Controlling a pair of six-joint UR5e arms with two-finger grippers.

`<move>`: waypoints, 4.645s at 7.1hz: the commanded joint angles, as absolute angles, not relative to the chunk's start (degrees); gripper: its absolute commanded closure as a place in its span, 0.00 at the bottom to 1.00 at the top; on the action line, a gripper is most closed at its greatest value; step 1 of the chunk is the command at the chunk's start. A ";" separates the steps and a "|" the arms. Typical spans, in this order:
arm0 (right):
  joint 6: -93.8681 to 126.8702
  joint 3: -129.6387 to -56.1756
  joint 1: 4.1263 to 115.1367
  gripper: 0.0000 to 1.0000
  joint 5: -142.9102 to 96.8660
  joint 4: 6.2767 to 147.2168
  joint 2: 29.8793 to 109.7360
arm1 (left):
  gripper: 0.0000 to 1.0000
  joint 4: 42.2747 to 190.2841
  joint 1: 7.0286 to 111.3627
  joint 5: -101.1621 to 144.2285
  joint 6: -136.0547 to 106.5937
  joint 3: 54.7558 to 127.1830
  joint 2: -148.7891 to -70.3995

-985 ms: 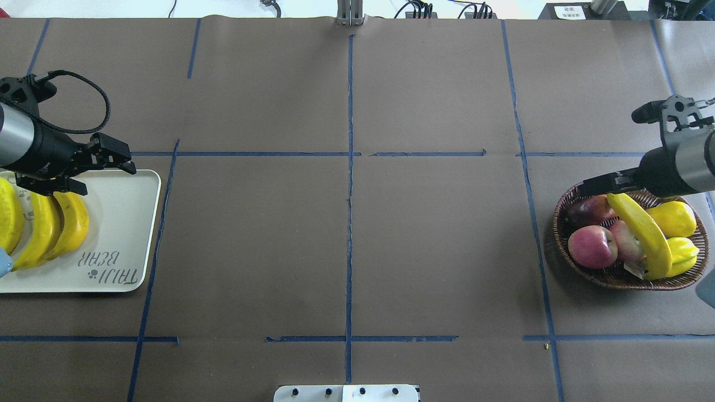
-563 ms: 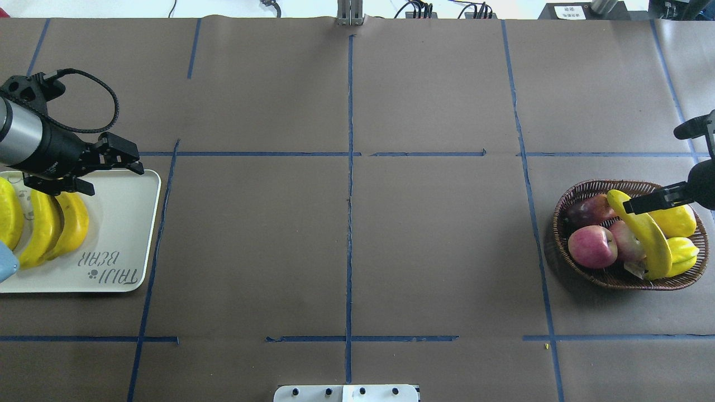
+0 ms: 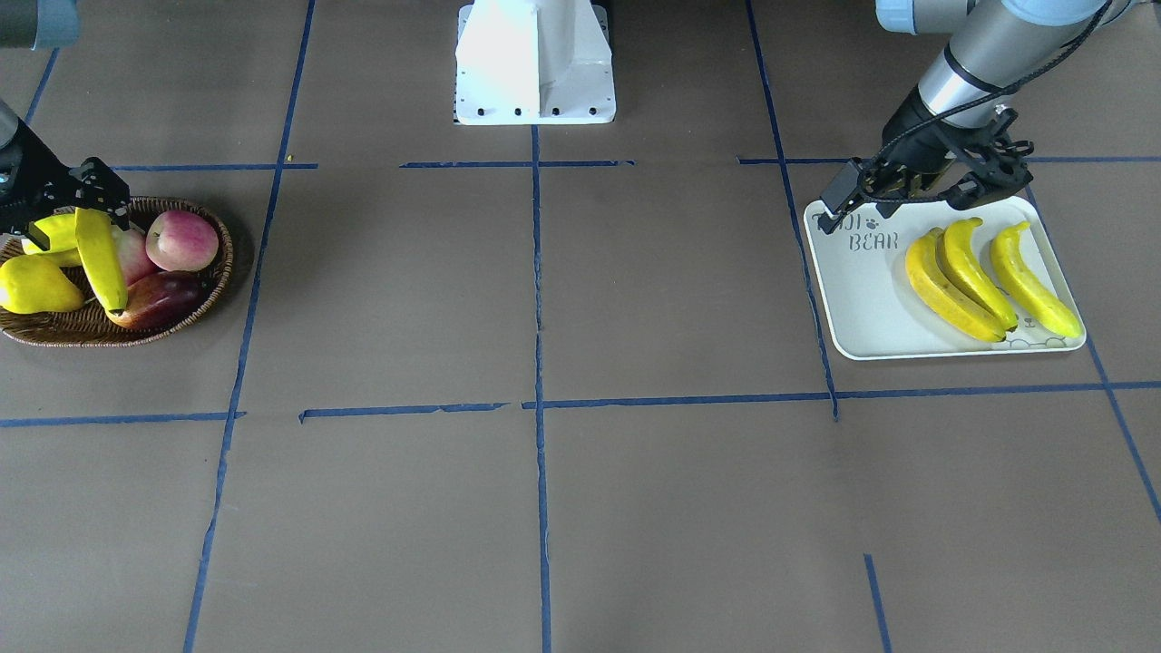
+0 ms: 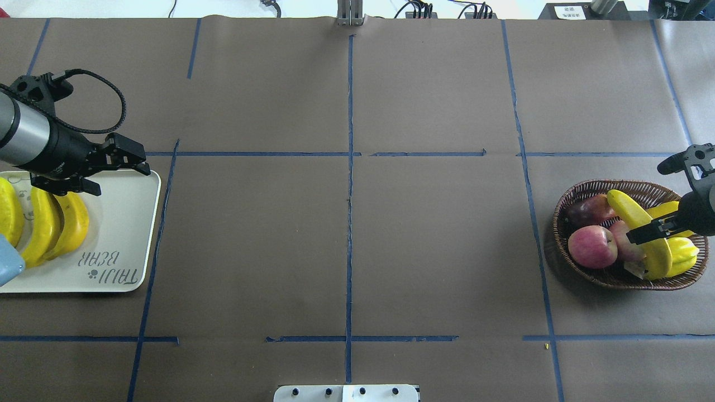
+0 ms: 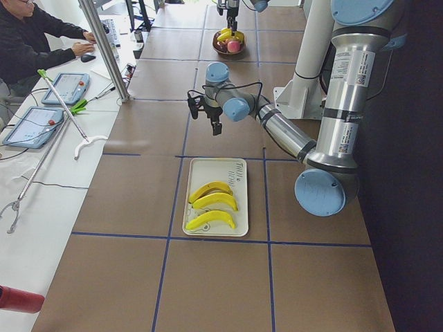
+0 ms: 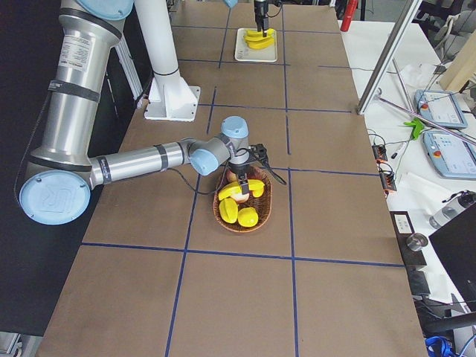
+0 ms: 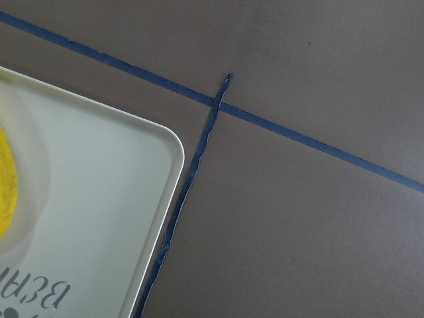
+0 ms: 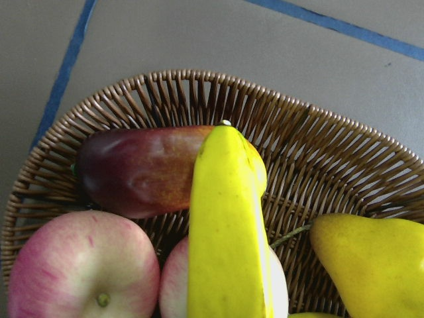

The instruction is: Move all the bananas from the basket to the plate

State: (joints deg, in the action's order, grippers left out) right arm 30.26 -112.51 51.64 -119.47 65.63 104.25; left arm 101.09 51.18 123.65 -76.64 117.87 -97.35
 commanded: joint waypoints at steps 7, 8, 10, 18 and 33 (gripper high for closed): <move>29.44 -120.12 54.99 1.00 -120.32 65.30 109.41 | 0.00 101.25 51.06 123.75 -76.73 118.04 -97.38; 29.36 -121.89 57.80 1.00 -120.50 65.22 109.68 | 0.00 101.25 51.06 123.75 -76.73 118.04 -97.38; 32.24 -122.09 58.10 1.00 -123.81 65.30 102.10 | 0.00 101.16 49.93 123.66 -76.73 117.78 -99.65; 75.76 -114.26 32.27 0.99 -110.84 52.91 69.62 | 0.00 132.28 42.72 122.96 -102.13 105.92 -117.82; 75.94 -115.93 26.28 0.00 -105.13 52.82 66.88 | 1.00 132.54 32.08 114.70 -101.95 101.25 -125.95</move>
